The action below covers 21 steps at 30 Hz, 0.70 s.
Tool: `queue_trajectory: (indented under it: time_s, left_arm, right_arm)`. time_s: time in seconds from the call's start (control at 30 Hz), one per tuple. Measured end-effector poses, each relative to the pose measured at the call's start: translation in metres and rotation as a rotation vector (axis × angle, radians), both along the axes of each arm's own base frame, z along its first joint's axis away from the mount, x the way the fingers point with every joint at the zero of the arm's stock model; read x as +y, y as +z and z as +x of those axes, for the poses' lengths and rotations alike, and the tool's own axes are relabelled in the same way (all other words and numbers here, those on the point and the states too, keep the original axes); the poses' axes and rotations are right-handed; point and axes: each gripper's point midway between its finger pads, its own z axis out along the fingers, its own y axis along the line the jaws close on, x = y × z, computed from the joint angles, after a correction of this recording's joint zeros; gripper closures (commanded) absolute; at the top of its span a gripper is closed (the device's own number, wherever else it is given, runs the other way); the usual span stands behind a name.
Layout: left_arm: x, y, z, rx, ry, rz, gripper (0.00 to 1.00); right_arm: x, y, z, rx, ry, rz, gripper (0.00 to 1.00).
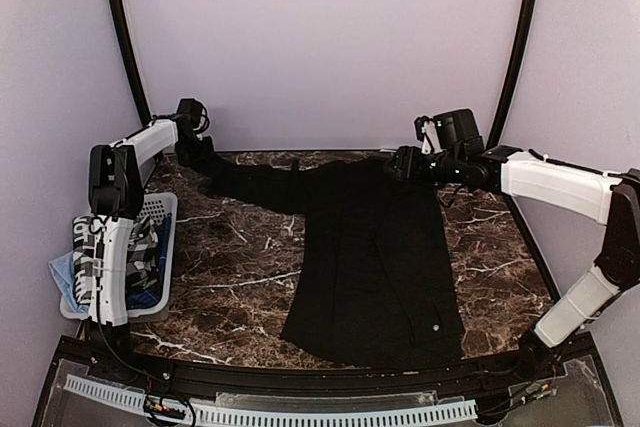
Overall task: Fold and stack the long sleeve shirts
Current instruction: Pick up the sleeve from the corner of the board, then pass from the left arm to the right
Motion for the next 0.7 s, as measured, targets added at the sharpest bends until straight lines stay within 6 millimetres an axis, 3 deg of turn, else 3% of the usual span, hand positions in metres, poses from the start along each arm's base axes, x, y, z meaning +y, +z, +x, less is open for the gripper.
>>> queue_trajectory:
  time_s: [0.2, 0.27, 0.3, 0.4, 0.5, 0.6, 0.7]
  left_arm:
    - [-0.073, 0.101, -0.004, -0.203, -0.164, -0.036, 1.00]
    - [-0.104, 0.139, -0.020, -0.280, -0.242, -0.070, 1.00]
    - [-0.111, 0.154, -0.028, -0.307, -0.269, -0.088, 1.00]
    - [-0.161, 0.187, -0.068, -0.379, -0.412, -0.168, 1.00]
    - [-0.197, 0.190, -0.109, -0.393, -0.544, -0.258, 1.00]
    - [-0.232, 0.167, -0.147, -0.353, -0.667, -0.342, 1.00]
    - [-0.259, 0.131, -0.178, -0.281, -0.752, -0.412, 1.00]
  right_arm:
    - [-0.001, 0.002, -0.009, -0.009, 0.004, -0.001, 0.36]
    - [-0.002, 0.002, -0.013, -0.011, 0.006, -0.003, 0.36]
    - [-0.001, 0.002, -0.015, -0.011, 0.008, -0.004, 0.36]
    - [0.000, 0.003, -0.020, -0.017, 0.015, -0.002, 0.36]
    - [0.005, 0.005, -0.026, -0.022, 0.031, 0.002, 0.36]
    - [0.015, 0.007, -0.031, -0.030, 0.053, 0.022, 0.36]
    - [0.029, 0.012, -0.035, -0.039, 0.081, 0.057, 0.36]
